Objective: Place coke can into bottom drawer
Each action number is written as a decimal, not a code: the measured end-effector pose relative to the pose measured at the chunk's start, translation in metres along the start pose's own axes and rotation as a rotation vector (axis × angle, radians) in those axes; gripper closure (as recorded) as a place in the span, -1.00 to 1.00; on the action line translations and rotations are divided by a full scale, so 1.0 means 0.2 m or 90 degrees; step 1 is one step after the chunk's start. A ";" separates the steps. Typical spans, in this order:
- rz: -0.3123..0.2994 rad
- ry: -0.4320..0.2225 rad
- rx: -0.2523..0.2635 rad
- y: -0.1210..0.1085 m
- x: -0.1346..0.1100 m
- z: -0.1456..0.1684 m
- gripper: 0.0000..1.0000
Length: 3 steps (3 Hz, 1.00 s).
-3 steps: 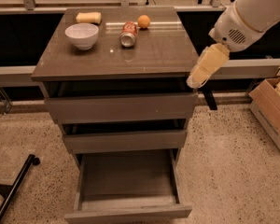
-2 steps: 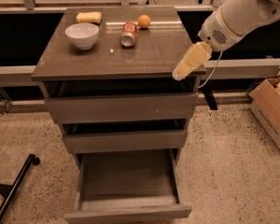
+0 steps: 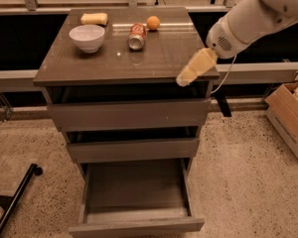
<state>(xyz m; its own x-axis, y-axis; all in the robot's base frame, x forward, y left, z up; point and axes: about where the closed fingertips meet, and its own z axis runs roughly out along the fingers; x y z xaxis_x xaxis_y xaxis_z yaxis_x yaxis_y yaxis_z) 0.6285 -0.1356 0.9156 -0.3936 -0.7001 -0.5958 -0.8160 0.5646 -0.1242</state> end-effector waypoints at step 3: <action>0.053 -0.044 0.023 -0.18 -0.21 0.62 -1.00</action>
Offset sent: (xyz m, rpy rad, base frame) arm 0.1687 0.0886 -0.0962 0.1210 -0.0673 -0.1259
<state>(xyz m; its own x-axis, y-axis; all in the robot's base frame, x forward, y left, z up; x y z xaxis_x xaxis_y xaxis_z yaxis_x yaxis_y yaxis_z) 0.7264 -0.0729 0.8464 -0.4287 -0.6191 -0.6579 -0.7652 0.6360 -0.0998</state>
